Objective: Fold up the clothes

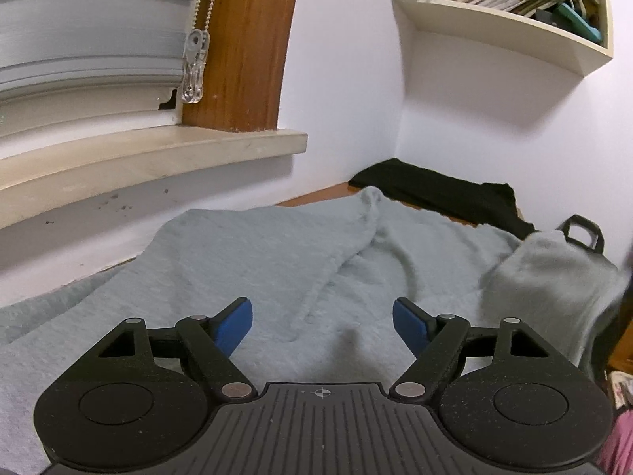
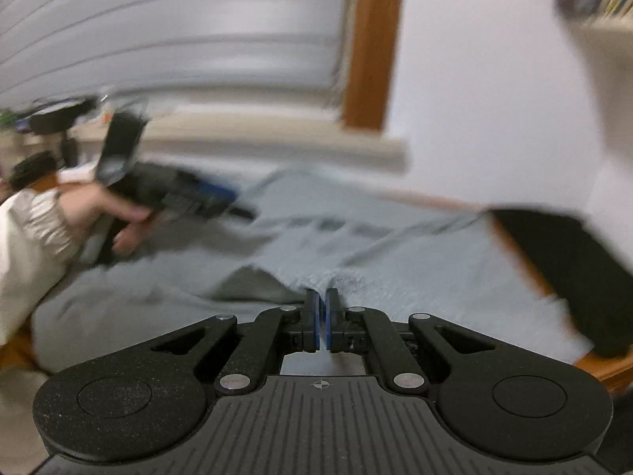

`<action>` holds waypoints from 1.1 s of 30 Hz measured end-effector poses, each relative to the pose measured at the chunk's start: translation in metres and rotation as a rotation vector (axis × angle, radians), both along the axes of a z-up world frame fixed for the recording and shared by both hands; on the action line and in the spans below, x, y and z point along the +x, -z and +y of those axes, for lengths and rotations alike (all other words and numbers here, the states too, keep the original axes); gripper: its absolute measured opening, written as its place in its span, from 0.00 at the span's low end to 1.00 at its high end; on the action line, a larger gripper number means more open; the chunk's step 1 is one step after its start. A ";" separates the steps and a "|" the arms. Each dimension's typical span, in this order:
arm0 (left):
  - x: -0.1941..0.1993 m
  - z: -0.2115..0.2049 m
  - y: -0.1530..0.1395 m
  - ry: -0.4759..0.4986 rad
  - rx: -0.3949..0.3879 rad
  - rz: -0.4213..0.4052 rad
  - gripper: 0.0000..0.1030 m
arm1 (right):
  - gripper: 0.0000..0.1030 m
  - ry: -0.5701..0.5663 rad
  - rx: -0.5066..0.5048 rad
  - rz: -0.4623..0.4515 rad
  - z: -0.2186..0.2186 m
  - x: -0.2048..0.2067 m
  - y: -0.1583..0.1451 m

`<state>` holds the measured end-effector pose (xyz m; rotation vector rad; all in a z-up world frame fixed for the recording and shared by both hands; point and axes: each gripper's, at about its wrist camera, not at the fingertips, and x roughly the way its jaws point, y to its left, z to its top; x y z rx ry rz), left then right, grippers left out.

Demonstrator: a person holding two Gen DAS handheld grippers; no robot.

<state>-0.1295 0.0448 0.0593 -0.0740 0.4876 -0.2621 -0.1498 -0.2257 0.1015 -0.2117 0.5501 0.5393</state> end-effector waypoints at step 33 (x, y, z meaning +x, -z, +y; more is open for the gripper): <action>0.006 -0.006 0.006 -0.001 0.037 0.045 0.96 | 0.54 0.510 0.250 0.085 -0.194 0.112 0.063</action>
